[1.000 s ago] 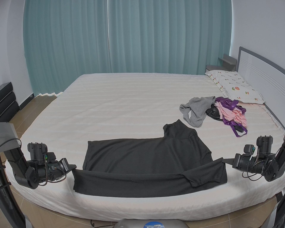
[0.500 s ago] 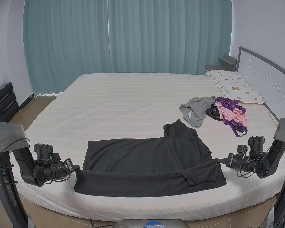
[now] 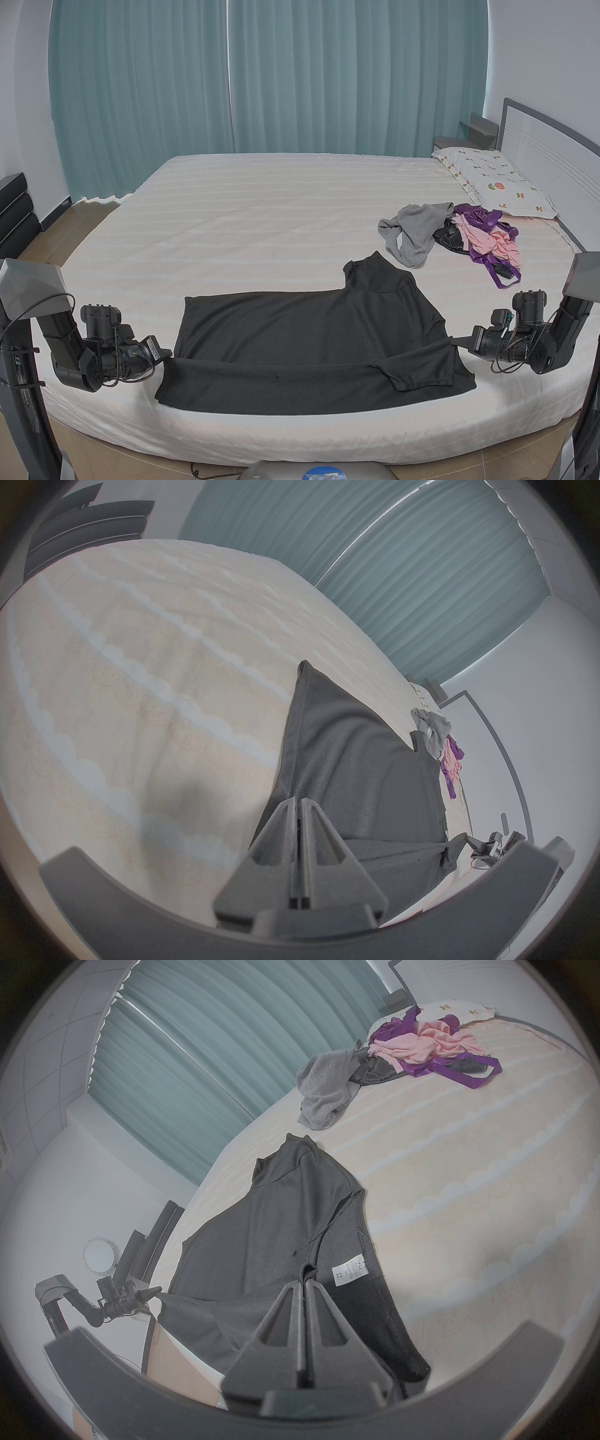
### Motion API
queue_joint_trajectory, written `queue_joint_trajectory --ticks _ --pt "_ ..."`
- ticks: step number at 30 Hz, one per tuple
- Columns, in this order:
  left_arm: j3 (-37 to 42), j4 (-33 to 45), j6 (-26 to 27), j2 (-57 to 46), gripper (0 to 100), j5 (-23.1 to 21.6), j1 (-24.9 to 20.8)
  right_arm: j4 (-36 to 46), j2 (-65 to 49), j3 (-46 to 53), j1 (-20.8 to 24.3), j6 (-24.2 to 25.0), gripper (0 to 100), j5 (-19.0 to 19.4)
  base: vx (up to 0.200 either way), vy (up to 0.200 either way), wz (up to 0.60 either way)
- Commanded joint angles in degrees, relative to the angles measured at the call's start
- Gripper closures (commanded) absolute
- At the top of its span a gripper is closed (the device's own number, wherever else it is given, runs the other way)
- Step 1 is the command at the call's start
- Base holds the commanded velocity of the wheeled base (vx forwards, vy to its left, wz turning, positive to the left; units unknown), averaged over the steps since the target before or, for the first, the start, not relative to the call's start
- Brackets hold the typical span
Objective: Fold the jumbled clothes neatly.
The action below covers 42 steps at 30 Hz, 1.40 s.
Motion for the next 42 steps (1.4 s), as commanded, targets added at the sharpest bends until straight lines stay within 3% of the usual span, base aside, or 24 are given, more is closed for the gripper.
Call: queue_joint_trajectory --ticks 1,6,7,8,19,24,28,36,42 --pt "-0.39 -0.13 -0.06 1.27 100 0.10 -0.18 0.00 1.73 -0.48 0.41 0.03 100 0.07 0.000 0.000 0.00" --pt "-0.48 0.04 -0.23 1.27 100 0.18 -0.27 -0.08 2.52 -1.19 0.67 0.03 100 -0.02 0.000 0.000 0.00" --pt "-0.48 0.04 -0.32 1.27 100 0.18 -0.27 -0.08 2.61 -1.19 0.67 0.03 0 -0.02 0.000 0.000 0.00" --pt "-0.48 0.04 -0.32 1.27 0 0.18 -0.35 -0.08 2.69 -1.19 0.67 0.03 0 0.07 0.000 0.000 0.00" --pt "0.31 0.04 -3.66 -1.10 0 0.54 -0.27 -0.70 -1.96 1.54 0.41 1.34 0 0.07 0.000 0.000 0.00" --pt "1.80 0.48 -3.75 -4.79 0 0.54 0.35 -0.79 -5.66 3.30 0.32 6.71 0 0.07 0.000 0.000 0.00" --pt "2.77 -0.22 -7.53 -7.17 0 0.54 0.26 -0.88 -7.85 5.76 0.23 10.57 0 -1.07 0.000 0.000 0.00" --pt "3.83 -0.31 -7.88 -7.08 0 0.36 0.00 -2.55 -6.89 7.34 0.41 11.19 0 -1.51 0.150 0.000 0.00" --pt "3.30 -0.31 -7.97 -6.64 0 0.36 0.00 -2.63 -5.74 7.34 0.67 11.10 0 -1.51 0.000 0.000 0.00"
